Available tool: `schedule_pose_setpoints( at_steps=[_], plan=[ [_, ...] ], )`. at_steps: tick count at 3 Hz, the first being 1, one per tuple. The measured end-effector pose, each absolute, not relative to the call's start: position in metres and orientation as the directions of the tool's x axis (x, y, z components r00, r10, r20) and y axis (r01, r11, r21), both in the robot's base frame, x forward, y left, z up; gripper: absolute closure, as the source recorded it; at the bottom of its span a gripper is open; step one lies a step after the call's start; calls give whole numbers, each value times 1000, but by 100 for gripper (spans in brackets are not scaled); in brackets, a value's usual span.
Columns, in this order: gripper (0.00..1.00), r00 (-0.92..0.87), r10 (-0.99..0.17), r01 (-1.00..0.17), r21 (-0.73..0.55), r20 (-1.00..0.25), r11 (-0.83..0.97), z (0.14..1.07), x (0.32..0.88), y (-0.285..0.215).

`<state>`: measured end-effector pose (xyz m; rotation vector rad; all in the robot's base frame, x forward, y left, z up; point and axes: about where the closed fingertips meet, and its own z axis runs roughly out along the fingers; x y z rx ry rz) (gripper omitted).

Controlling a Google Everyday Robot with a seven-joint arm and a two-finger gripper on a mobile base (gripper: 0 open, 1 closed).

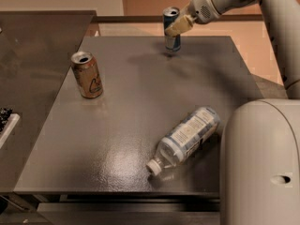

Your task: Knock redbull can over

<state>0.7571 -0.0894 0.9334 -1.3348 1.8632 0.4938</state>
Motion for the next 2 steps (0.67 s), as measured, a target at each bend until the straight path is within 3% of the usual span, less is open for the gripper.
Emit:
schedule_pose_setpoints(
  at_steps=[2],
  plan=[
    [100,-187,-781,-937,-131,-595,324,944,718,-120]
  ],
)
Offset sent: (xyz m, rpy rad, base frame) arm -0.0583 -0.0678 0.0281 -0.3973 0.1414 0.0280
